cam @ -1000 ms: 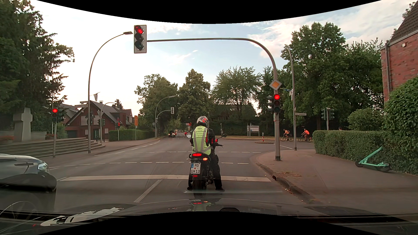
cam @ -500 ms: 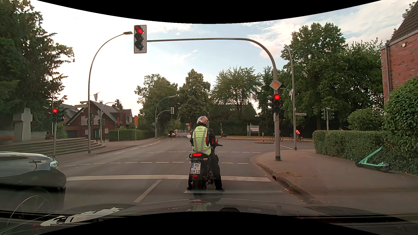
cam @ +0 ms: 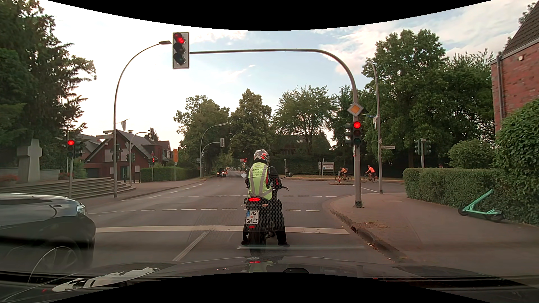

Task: Follow the waypoints while adhering to traffic rules and regulations

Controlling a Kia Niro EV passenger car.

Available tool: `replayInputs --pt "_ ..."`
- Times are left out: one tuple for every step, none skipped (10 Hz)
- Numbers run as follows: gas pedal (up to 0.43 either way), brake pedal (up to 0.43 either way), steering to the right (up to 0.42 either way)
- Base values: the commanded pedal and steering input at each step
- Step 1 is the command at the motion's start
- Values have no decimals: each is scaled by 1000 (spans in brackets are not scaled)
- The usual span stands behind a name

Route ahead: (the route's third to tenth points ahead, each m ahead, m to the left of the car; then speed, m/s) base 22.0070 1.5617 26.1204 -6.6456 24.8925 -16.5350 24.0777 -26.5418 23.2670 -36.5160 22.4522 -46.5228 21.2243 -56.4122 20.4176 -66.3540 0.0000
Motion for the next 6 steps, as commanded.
replayInputs --pt "0 0 -16" --pt "0 0 -16" --pt "0 0 -16" --pt "0 0 -16" --pt "0 0 -16" --pt "0 0 -16"
